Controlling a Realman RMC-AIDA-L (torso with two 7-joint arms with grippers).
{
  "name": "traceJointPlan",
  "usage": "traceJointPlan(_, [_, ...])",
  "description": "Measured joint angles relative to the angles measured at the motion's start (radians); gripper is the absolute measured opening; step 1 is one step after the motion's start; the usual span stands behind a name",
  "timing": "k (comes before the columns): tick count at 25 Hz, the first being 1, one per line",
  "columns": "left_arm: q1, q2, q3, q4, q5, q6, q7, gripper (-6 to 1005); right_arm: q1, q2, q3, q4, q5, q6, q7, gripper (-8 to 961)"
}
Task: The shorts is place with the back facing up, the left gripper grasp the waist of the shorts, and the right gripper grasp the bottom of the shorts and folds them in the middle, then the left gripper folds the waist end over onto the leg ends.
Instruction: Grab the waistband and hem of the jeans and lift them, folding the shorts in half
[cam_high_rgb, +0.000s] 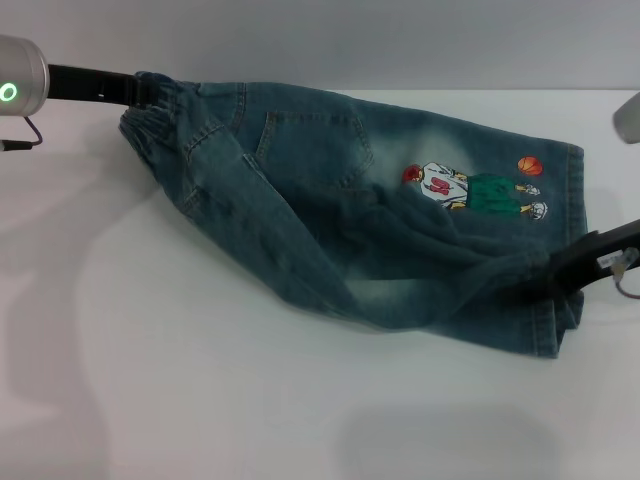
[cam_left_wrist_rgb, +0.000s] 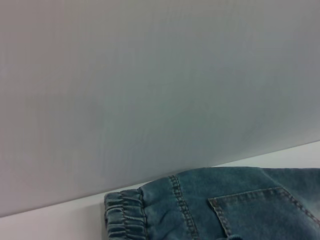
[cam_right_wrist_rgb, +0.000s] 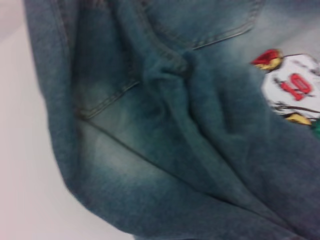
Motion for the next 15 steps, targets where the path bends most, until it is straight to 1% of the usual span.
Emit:
traceJointPlan(2, [0.0, 0.0, 0.0, 0.0, 0.0, 0.0, 0.0, 48, 0.007, 0.0, -0.033, 0.013, 0.007, -0.006, -0.002, 491])
traceJointPlan(15, [0.0, -0.002, 0.0, -0.014, -0.002, -0.015, 0.017, 48, -0.011, 0.0, -0.063, -0.008, 0.042, -0.018, -0.045, 219])
